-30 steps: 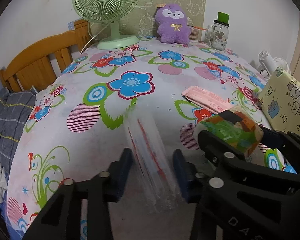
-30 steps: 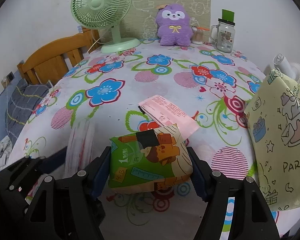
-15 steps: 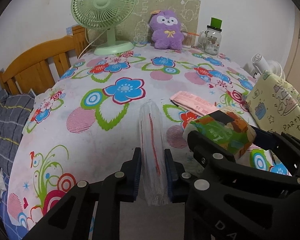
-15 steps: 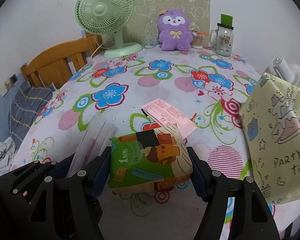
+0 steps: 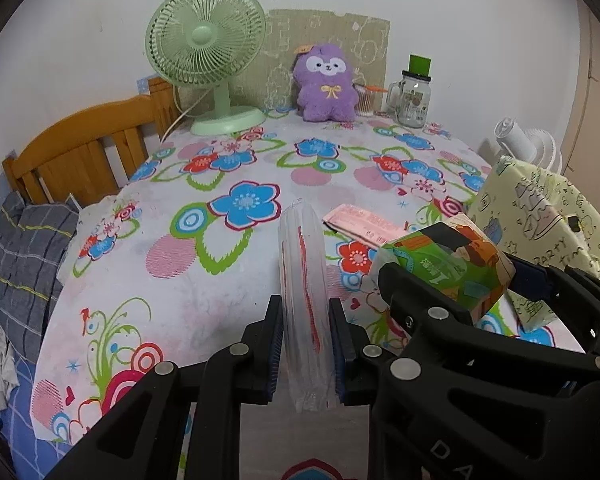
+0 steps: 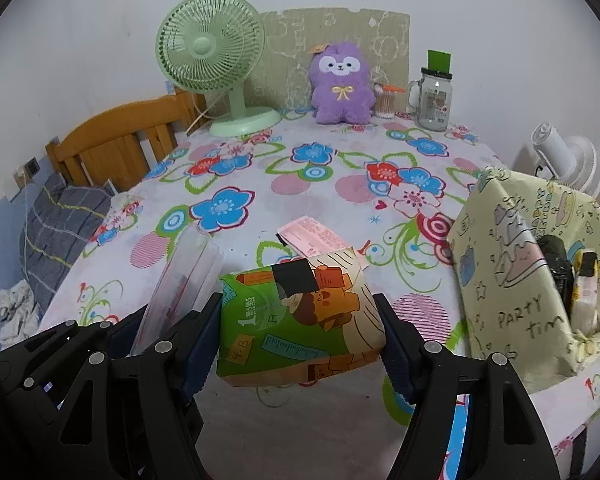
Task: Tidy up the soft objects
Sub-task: 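Lift and carry the sleeve and green pack over the fabric box with both grippers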
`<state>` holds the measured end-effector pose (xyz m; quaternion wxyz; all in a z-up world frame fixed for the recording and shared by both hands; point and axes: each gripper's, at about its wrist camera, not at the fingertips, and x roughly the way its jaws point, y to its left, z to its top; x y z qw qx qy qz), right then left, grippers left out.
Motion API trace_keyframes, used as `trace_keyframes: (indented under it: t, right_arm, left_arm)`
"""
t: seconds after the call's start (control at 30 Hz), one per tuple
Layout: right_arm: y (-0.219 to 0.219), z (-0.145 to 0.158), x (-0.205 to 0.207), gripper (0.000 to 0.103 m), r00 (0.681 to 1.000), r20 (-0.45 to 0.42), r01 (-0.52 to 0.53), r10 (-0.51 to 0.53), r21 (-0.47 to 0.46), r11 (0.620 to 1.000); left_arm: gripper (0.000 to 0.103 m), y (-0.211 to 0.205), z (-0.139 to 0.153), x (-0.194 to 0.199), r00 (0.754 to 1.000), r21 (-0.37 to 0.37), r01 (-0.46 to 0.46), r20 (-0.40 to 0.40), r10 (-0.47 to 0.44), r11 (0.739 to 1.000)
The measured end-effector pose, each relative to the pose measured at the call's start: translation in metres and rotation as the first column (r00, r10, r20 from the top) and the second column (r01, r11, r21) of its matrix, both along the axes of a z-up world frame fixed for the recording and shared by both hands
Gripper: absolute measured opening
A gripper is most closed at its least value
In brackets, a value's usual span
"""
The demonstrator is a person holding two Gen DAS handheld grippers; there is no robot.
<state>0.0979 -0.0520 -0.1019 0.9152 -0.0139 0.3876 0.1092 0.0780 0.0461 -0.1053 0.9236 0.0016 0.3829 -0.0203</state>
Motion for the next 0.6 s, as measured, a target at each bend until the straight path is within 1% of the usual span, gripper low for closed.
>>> trace_keyframes:
  t: [0.27,0.6]
  right_arm:
    - [-0.009,0.015,-0.008,0.074,1.000,0.025,0.003,-0.003,0.001,1.000]
    - [-0.023,0.039,-0.008,0.074,0.999,0.054,0.003,-0.004,0.008,1.000]
  left_arm:
    - [0.020,-0.010,0.013,-0.007,1.000,0.003,-0.003,0.025,0.002,1.000]
    - [0.020,-0.023,0.036,-0.006,0.998,0.009,0.002,0.057,-0.002,1.000]
